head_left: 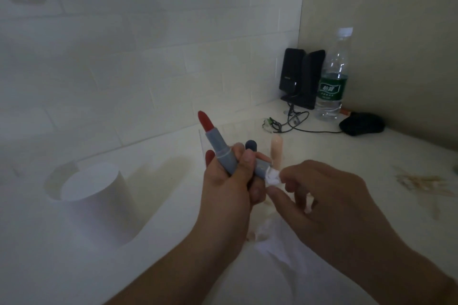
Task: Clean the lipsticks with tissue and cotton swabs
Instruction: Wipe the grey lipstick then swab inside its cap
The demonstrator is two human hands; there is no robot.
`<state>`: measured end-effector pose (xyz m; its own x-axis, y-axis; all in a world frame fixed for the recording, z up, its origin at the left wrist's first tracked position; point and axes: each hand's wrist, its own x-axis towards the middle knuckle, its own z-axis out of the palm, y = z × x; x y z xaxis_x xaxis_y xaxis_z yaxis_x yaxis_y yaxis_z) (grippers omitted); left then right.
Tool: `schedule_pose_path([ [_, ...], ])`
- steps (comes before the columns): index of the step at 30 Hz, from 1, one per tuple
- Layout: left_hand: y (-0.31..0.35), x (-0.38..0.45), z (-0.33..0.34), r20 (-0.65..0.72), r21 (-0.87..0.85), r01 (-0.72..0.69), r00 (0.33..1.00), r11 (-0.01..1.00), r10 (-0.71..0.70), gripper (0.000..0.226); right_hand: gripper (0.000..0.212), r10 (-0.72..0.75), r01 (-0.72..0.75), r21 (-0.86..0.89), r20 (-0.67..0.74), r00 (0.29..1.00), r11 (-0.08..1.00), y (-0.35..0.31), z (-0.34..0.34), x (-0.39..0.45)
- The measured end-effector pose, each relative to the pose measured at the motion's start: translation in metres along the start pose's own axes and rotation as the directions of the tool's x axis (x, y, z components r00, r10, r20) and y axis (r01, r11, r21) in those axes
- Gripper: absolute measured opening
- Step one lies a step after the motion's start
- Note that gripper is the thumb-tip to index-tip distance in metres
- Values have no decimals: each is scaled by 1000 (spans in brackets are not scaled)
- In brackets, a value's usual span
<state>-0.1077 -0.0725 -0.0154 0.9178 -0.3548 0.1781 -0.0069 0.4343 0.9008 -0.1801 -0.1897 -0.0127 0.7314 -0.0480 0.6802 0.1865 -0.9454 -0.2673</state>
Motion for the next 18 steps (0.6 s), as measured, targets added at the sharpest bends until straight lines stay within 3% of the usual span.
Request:
schedule_pose_path([
  [5, 2, -1, 1, 11, -59, 65, 998, 996, -64, 20, 27, -64, 59, -171, -25, 998, 984, -2, 0, 0],
  [13, -2, -7, 4, 68, -5, 8, 998, 1000, -8, 16, 26, -89, 76, -262, -36, 995, 962, -6, 3, -3],
  [16, -6, -8, 4, 83, 32, -23, 996, 999, 20, 24, 16, -59, 46, -162, -80, 995, 986, -6, 7, -4],
  [18, -7, -9, 4, 88, 46, -38, 996, 998, 34, 22, 28, 129, -126, 50, -51, 990, 991, -10, 2, -1],
])
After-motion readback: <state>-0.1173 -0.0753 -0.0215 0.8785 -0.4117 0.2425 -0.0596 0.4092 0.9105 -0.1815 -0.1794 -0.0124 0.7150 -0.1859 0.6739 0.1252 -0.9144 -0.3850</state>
